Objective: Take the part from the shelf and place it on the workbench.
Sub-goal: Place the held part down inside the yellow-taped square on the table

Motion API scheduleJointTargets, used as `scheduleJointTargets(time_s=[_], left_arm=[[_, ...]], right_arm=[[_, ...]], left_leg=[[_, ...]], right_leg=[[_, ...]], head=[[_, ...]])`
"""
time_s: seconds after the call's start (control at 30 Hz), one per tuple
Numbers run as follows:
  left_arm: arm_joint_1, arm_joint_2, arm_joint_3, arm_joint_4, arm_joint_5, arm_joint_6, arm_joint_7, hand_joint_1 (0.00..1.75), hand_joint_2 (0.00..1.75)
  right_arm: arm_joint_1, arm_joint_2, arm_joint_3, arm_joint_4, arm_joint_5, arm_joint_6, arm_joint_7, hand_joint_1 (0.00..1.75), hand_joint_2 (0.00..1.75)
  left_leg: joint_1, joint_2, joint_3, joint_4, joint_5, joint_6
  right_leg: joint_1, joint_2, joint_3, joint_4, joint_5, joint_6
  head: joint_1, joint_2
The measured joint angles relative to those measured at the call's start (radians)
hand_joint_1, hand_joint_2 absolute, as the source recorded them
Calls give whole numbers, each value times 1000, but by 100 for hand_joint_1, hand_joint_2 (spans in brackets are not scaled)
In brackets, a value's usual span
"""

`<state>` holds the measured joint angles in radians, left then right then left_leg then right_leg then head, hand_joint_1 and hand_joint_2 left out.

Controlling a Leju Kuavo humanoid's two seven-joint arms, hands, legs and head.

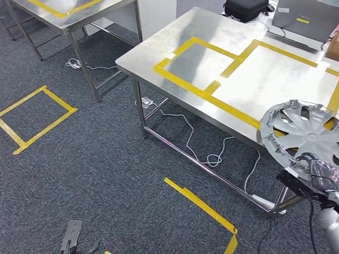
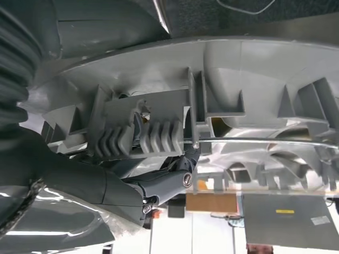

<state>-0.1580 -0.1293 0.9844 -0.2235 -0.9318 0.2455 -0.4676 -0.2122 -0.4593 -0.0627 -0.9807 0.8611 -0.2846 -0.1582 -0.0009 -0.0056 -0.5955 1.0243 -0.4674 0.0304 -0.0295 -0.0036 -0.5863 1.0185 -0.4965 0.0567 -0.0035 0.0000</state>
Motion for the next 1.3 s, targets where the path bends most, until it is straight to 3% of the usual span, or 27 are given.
scheduleJointTargets(time_s=[0.07,0.13,0.17,0.2,0.23,0.3,0.37,0.47,0.53,0.63,0.7,0.73,0.83,0.9,0.97,1.03,1.07,1.17,1.2,1.23,1.3], left_arm=[[-2,0,-3,0,-1,5,6,0,175],[-4,-1,-7,0,-4,10,15,0,175],[-4,-2,-10,0,-7,12,19,0,175],[-4,-4,-13,0,-9,13,23,0,175],[-5,-5,-17,0,-11,13,26,0,175],[-8,-7,-24,0,-11,13,28,0,175],[-12,-8,-28,0,-11,14,28,0,175],[-14,-8,-35,0,-9,13,28,0,175],[-15,-8,-41,0,-6,13,28,0,175],[-17,-9,-47,0,0,11,27,0,175],[-16,-9,-49,0,3,9,26,0,175],[-16,-9,-50,0,4,9,26,0,175],[-18,-7,-55,0,5,9,27,0,175],[-19,-7,-58,0,4,9,27,0,175],[-19,-7,-61,0,4,8,27,0,175],[-21,-8,-66,0,5,5,27,0,175],[-22,-8,-68,0,6,4,27,0,175],[-23,-8,-72,0,7,4,27,0,175],[-23,-9,-73,0,7,4,27,0,175],[-23,-9,-75,0,7,4,27,0,175],[-23,-10,-78,0,7,6,27,0,175]], right_arm=[[-9,-1,-5,5,5,-14,19,175,175],[-27,-1,-14,18,10,-32,32,175,175],[-38,-2,-17,29,12,-42,35,175,175],[-51,-4,-22,43,14,-52,33,175,175],[-67,-6,-27,58,14,-63,27,175,175],[-104,-11,-37,84,11,-87,-4,175,175],[-143,-13,-42,105,5,-107,-44,175,175],[-167,-8,-39,116,9,-113,-78,175,175],[-172,0,-23,106,28,-103,-92,175,175],[-182,12,28,87,75,-87,-103,175,175],[-187,18,64,80,103,-82,-99,175,175],[-189,21,80,77,115,-80,-96,175,175],[-202,24,119,70,135,-76,-85,175,175],[-213,25,137,70,138,-74,-83,175,175],[-220,27,152,71,139,-74,-85,175,175],[-225,30,167,72,139,-76,-94,175,175],[-228,31,175,74,139,-77,-99,175,175],[-231,36,202,83,147,-79,-104,175,175],[-229,39,212,87,154,-79,-102,175,175],[-228,42,221,91,164,-79,-100,175,175],[-230,48,240,99,187,-82,-93,175,175]], left_leg=[[1,1,2,-7,4,12],[-4,2,2,-7,4,18],[-7,2,2,-6,3,19],[-9,2,3,-6,3,19],[-10,2,4,-6,2,20],[-13,2,4,-4,0,18],[-17,3,-1,0,0,11],[-17,3,-9,5,2,-2],[-15,2,-22,39,-22,-14],[-8,2,-104,214,-102,-30],[-6,2,-142,283,-112,-32],[-6,2,-136,264,-90,-30],[-9,2,-53,75,6,-14],[-12,1,-25,9,20,-7],[-12,1,-23,0,19,-1],[-8,2,-19,-10,25,10],[-6,2,-17,-15,28,14],[-7,2,-17,-16,29,19],[-8,2,-17,-15,28,20],[-8,2,-17,-15,28,20],[-7,1,-16,-12,26,16]], right_leg=[[-1,1,-41,81,-48,3],[0,2,-107,216,-103,4],[1,2,-131,261,-112,4],[1,2,-138,271,-102,3],[2,2,-127,244,-75,1],[4,1,-69,118,-6,-6],[8,1,-21,20,20,-13],[11,0,-9,-1,19,-23],[7,-2,-6,-5,21,-32],[6,-2,-4,-6,21,-42],[8,-2,-3,-6,21,-43],[8,-2,-3,-5,21,-43],[11,-1,-2,-4,19,-41],[14,-1,-6,-4,19,-34],[15,-2,-7,-8,21,-23],[13,-1,-19,10,3,-14],[12,0,-36,45,-18,-10],[10,0,-124,229,-98,-3],[10,0,-141,261,-101,-1],[10,0,-140,255,-86,0],[8,0,-86,140,-20,0]], head=[[3,0],[3,0],[3,0],[3,0],[3,0],[3,0],[2,0],[2,0],[-1,0],[-4,0],[-4,0],[-4,0],[-4,0],[-4,0],[-3,0],[-2,0],[0,0],[2,0],[2,0],[3,0],[3,0]])
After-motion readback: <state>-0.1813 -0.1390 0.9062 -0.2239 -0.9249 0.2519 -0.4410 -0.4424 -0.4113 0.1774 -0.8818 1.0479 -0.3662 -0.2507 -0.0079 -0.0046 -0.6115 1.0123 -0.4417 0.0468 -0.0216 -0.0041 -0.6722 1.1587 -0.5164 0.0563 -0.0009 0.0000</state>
